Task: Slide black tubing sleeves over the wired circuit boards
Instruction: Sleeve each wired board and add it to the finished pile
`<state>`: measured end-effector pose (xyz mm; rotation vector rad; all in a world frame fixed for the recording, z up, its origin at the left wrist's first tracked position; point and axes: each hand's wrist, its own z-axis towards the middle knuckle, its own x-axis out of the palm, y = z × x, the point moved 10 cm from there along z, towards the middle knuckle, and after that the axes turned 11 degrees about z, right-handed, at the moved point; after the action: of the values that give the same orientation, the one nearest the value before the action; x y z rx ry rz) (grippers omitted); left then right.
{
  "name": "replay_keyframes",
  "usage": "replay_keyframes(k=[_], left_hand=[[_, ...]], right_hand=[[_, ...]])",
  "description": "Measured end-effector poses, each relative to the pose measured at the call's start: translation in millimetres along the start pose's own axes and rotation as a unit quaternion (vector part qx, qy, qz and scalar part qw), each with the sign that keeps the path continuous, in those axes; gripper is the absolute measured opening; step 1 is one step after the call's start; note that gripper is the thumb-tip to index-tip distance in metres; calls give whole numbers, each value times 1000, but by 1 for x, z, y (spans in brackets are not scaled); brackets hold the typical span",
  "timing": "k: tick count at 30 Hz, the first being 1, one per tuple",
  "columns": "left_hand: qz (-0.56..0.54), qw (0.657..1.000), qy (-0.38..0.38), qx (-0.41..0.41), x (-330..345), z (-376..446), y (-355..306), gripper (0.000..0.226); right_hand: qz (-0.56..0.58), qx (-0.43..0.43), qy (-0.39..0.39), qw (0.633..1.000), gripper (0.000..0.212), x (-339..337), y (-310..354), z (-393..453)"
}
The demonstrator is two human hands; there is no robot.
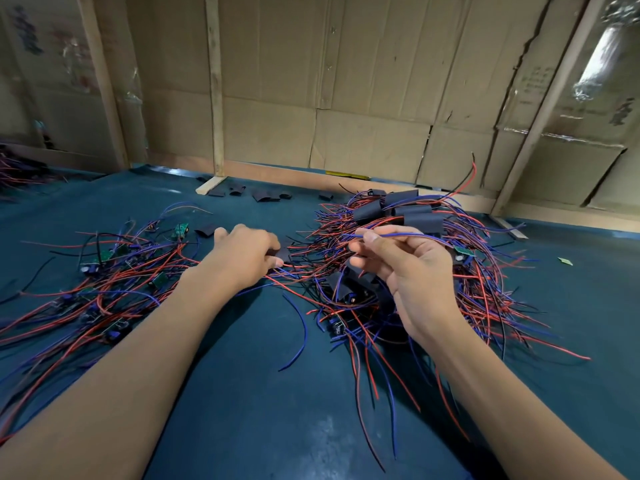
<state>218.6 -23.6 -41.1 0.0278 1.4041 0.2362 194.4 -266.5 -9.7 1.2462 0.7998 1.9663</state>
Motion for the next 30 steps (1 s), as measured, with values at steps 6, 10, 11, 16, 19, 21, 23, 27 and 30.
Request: replay_keyframes(k=[6, 10, 11, 16, 19, 21, 23, 27, 30], left_hand=[[-60, 997, -55, -7, -20, 0, 2, 55], [-115, 981, -154, -17, -43, -10, 9, 54], [-139, 973, -182, -21, -50, -15, 9, 55], [-249, 920, -272, 130, -83, -47, -39, 51], [-240, 904, -293, 198, -95, -67, -69, 48], [-240, 897, -306, 211, -99, -75, -77, 47], [-243, 892, -312, 218, -101, -80, -81, 47], [-247, 891, -314, 215, -102, -81, -80, 47], [-249, 887, -322, 215, -102, -82, -79, 47]], right_hand=[[6, 7, 4, 1000, 16, 0, -1, 1], [2, 3, 4, 1000, 18, -2, 1, 2], [1, -2, 0, 1000, 19, -3, 2, 2], [23, -44, 0, 999, 19, -2, 15, 3], [20, -66, 9, 998, 21, 1, 24, 4], [-8, -80, 16, 997, 20, 2, 29, 3], [-28, -94, 14, 995, 19, 0, 32, 2], [-66, -119, 10, 991, 20, -2, 37, 1], [-64, -131, 4, 989, 16, -2, 40, -1]])
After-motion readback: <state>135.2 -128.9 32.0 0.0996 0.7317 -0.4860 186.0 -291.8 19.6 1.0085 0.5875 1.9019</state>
